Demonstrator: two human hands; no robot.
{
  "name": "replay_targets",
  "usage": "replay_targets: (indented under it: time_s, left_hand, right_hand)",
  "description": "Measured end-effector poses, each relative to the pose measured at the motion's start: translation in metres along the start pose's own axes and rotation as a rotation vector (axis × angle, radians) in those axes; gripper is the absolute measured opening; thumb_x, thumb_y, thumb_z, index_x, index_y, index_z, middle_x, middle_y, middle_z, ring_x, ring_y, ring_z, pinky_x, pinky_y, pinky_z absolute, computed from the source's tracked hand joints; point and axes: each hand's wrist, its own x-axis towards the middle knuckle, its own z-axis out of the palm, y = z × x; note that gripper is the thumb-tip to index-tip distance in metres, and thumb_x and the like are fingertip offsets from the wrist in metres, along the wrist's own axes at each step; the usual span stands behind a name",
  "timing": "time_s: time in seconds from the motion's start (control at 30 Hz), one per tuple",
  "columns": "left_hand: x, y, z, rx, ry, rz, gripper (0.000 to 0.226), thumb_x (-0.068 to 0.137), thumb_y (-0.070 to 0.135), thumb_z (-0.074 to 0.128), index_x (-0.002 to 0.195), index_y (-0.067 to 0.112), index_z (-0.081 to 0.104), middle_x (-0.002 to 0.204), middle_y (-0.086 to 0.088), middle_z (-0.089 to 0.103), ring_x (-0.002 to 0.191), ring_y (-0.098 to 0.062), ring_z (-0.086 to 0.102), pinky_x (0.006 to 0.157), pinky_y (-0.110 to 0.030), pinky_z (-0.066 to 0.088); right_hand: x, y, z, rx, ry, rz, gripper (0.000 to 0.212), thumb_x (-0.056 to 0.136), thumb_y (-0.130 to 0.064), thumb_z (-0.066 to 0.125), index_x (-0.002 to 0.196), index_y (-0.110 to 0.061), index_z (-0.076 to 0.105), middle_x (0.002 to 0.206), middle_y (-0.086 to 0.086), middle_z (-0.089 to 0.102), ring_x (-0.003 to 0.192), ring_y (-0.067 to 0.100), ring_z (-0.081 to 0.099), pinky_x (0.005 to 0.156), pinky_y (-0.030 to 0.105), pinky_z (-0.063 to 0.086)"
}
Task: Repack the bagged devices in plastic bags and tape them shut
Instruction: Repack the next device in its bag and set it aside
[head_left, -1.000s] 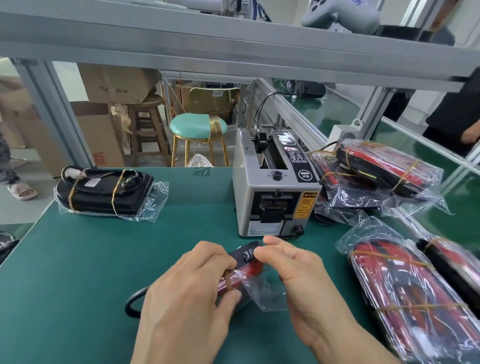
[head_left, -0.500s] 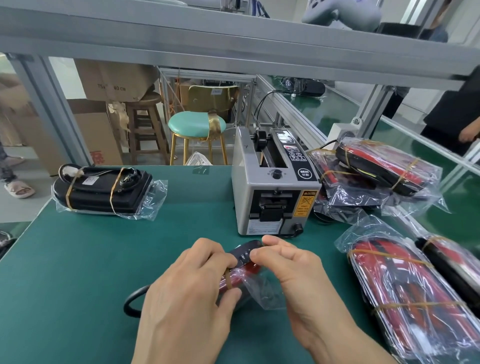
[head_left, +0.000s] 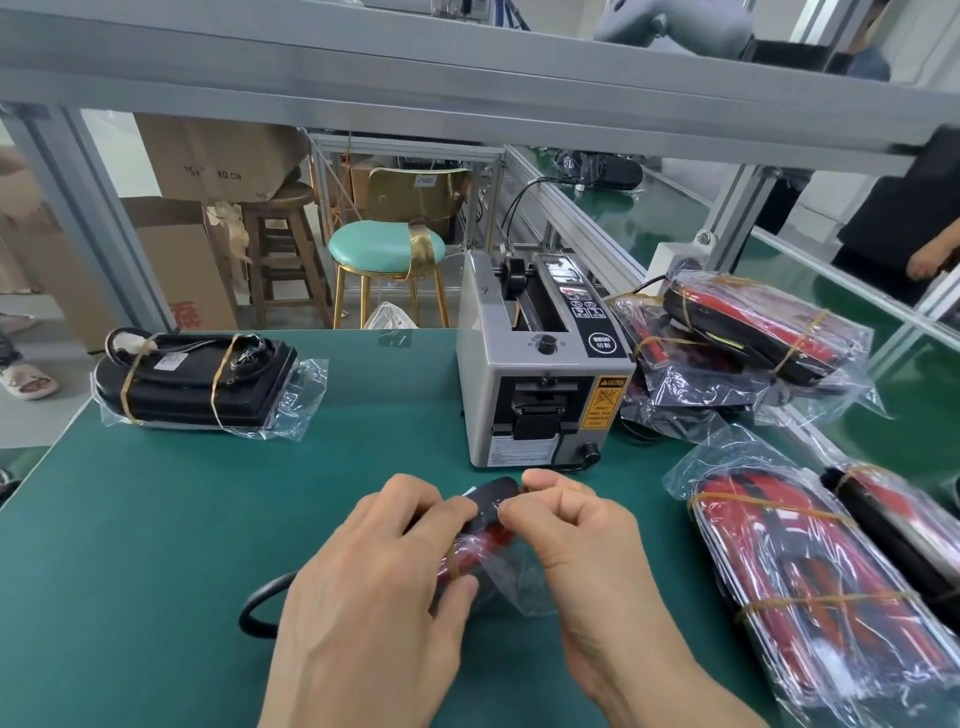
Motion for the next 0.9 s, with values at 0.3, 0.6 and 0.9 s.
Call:
replay_targets:
  time_s: [0.3, 0.6, 0.9]
  left_hand:
    - [0.0021, 0.0011, -0.0010, -0.012, 0.005, -0.029, 0.061, 0.035, 0.017, 0.094, 0.088, 0.025, 0.063, 0.078, 0.015, 0.058, 0.075, -0.008, 0.045, 0.054, -0.005, 0.029]
    - [0.0023, 0.0024, -0.0025, -0.016, 0.001, -0.013, 0.058, 0.038, 0.018, 0.093, 0.088, 0.026, 0.064, 0.079, 0.014, 0.058, 0.075, -0.008, 0.045, 0.046, -0.017, 0.041]
    - [0.0018, 0.0006, -0.0009, -0.021, -0.010, 0.026, 0.055, 0.040, 0.016, 0.093, 0.089, 0.027, 0.073, 0.079, 0.010, 0.058, 0.072, -0.008, 0.044, 0.041, -0.027, 0.046]
  right_hand:
    - [-0.0044, -0.0008, -0.0045, 0.196, -0.042, 0.084, 0.009, 0.069, -0.010, 0.073, 0.063, -0.004, 0.076, 0.108, -0.005, 0.058, 0.077, -0.010, 0.059, 0.053, 0.011, 0.047]
    - [-0.0043, 0.0009, -0.0019, 0.112, -0.027, 0.014, 0.007, 0.062, -0.007, 0.072, 0.059, -0.001, 0.073, 0.114, 0.005, 0.058, 0.079, -0.015, 0.056, 0.052, 0.004, 0.042]
    - [-0.0008, 0.0012, -0.0021, 0.040, -0.031, -0.034, 0.011, 0.065, -0.001, 0.072, 0.054, -0.003, 0.071, 0.113, 0.010, 0.060, 0.076, -0.018, 0.055, 0.050, 0.000, 0.038]
